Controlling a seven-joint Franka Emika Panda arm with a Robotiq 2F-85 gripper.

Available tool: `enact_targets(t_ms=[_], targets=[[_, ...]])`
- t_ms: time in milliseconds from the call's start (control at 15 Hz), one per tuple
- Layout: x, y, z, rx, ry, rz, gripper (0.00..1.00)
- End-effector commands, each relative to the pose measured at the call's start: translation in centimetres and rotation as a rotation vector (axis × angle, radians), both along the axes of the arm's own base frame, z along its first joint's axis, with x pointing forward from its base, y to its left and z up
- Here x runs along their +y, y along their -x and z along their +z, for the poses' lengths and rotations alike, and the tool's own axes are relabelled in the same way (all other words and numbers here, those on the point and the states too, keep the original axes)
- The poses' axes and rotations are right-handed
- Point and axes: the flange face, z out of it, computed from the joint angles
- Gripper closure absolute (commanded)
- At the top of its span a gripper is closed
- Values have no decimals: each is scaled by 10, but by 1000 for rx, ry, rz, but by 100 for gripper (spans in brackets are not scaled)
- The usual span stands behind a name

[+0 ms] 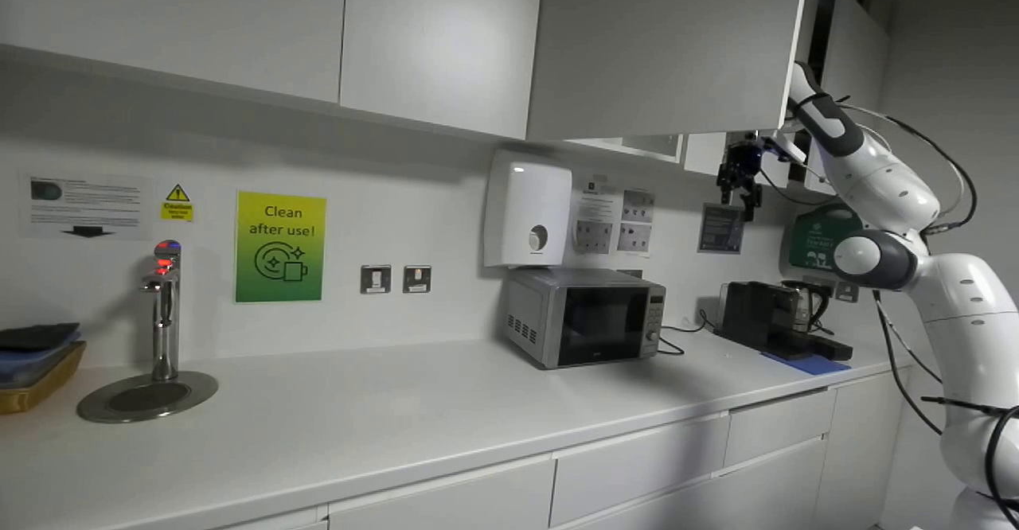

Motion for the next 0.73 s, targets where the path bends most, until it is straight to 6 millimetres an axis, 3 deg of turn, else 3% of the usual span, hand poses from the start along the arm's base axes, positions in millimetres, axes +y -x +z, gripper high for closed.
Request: enact_targets(t_ms=[0,133,200,667], targets=[[-12,21,11,-13,132,-13,0],[-19,21,12,-29,147,-5,0],[-14,12,6,-20,117,-16,0],[-15,9,4,-14,118,-14,0]])
